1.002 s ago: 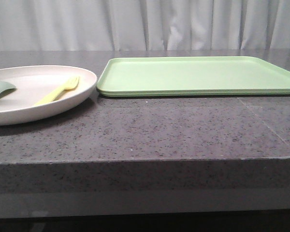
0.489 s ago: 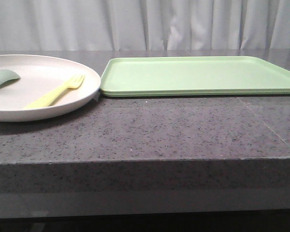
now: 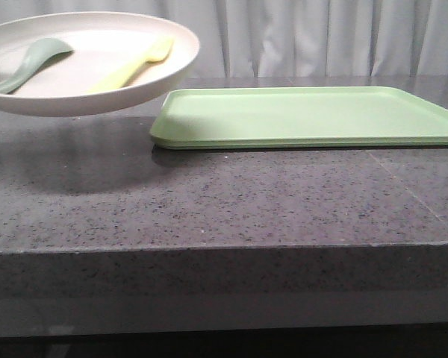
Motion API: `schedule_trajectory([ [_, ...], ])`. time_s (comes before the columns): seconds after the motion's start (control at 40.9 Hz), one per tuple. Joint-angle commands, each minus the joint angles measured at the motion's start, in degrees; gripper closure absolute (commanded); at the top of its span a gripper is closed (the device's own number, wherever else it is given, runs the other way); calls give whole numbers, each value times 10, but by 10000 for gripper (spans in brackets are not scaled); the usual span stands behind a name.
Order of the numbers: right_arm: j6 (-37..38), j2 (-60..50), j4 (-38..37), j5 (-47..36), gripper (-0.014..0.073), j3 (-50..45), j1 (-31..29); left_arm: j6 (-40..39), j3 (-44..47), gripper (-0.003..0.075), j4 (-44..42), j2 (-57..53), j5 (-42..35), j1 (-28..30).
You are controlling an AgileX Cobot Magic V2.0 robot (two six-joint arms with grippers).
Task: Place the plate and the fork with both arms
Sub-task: 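Lift the plate with the left gripper and carry it over the tray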
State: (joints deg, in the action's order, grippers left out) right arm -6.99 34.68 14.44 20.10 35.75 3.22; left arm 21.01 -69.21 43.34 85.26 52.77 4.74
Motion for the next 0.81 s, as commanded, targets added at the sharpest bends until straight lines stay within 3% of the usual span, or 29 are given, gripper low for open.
schedule_trajectory([
  [0.0,-4,2,4,-42,-30,22,0,-18,-52,739,48,0,-28,-52],
  [0.416,-4,2,4,-41,-30,22,0,-93,-289,739,35,188,-27,-245],
  [0.636,-4,2,4,-43,-30,22,22,-186,-433,739,-59,295,9,-291],
  [0.782,-4,2,4,-43,-30,22,32,-241,-501,738,-58,345,14,-293],
])
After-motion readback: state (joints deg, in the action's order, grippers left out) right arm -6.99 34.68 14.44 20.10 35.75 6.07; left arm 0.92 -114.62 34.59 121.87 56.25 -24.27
